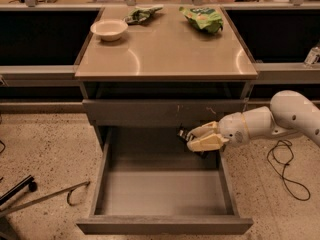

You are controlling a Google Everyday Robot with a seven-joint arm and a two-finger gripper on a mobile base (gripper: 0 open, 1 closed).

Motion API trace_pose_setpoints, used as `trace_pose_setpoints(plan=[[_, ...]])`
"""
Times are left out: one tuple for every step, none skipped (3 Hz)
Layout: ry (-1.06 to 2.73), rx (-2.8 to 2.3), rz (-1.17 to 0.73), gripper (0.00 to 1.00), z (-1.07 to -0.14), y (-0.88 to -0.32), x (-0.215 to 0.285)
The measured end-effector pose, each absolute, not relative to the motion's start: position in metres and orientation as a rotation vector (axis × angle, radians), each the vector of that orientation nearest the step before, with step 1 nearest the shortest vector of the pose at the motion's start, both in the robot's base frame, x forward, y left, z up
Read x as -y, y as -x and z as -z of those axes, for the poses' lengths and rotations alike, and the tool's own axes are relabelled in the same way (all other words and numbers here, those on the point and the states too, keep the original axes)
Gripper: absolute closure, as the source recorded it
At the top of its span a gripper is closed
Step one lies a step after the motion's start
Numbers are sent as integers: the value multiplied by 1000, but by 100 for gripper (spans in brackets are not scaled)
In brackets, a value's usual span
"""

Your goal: Place rxbar chocolate into middle drawer

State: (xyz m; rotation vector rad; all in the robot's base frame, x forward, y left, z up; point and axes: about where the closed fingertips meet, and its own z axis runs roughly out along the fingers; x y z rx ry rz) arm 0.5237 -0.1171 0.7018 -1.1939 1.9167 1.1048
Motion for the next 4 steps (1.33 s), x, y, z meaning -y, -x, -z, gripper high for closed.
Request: trace_pose_setpoints(plan=[[1196,-1913,-1105,100,-701,-523,115],[1183,-1908,-1139,100,-669,-521,89],[1156,-1906,-1167,100,-608,-510,46],[1059,-1952,-1142,100,-546,-512,24]])
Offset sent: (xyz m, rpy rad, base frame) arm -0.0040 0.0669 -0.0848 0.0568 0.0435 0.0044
